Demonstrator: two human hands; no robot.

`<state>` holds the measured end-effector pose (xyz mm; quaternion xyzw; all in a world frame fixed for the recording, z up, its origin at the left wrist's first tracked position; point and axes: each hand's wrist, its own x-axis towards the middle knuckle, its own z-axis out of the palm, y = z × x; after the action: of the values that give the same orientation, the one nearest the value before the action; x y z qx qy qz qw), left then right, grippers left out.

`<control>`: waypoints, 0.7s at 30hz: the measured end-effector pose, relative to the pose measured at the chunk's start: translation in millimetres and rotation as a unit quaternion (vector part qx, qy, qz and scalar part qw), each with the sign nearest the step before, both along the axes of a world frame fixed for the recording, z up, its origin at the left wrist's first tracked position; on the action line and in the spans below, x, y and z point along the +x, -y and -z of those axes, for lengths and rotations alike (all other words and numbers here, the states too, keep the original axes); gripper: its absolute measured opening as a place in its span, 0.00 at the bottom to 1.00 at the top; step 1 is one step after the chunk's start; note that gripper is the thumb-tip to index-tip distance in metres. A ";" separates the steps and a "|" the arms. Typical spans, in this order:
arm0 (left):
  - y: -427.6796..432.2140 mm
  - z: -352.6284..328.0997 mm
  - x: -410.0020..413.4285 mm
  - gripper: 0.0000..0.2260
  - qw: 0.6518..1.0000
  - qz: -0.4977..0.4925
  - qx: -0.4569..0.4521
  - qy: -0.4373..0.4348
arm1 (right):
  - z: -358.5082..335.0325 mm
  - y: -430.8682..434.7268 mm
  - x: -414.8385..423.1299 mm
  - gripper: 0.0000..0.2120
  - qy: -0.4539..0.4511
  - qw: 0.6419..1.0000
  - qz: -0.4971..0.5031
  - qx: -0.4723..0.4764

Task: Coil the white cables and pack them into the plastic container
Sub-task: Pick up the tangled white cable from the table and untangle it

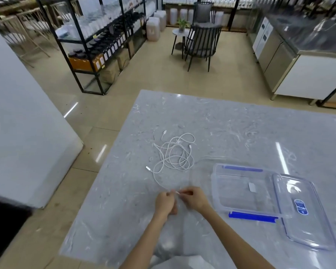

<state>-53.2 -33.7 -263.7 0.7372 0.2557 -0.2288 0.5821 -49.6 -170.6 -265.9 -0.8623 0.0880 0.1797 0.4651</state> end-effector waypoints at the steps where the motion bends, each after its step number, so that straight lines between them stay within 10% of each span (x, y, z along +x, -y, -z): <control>1: 4.1 -5.4 1.6 0.13 0.999 -0.018 -0.047 -0.002 | -5.3 0.4 -2.6 0.05 -0.009 0.998 0.020 0.063; 5: 4.6 -41.7 22.8 0.08 0.995 0.012 -0.041 0.087 | -39.3 3.3 -3.8 0.11 -0.004 0.992 -0.012 0.128; 12: -9.5 -216.0 117.7 0.13 0.927 0.219 0.015 0.304 | -185.5 9.6 104.4 0.21 0.354 0.934 -0.048 0.016; 21: -10.5 -432.2 148.5 0.12 0.824 0.305 -0.198 0.434 | -256.6 33.2 179.6 0.13 0.242 0.961 -0.132 -0.032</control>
<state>95.3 -23.2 168.5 0.6698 -0.3120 -0.0969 0.6668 130.0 -203.8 -9.3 -0.8984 -0.1362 0.0230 0.4168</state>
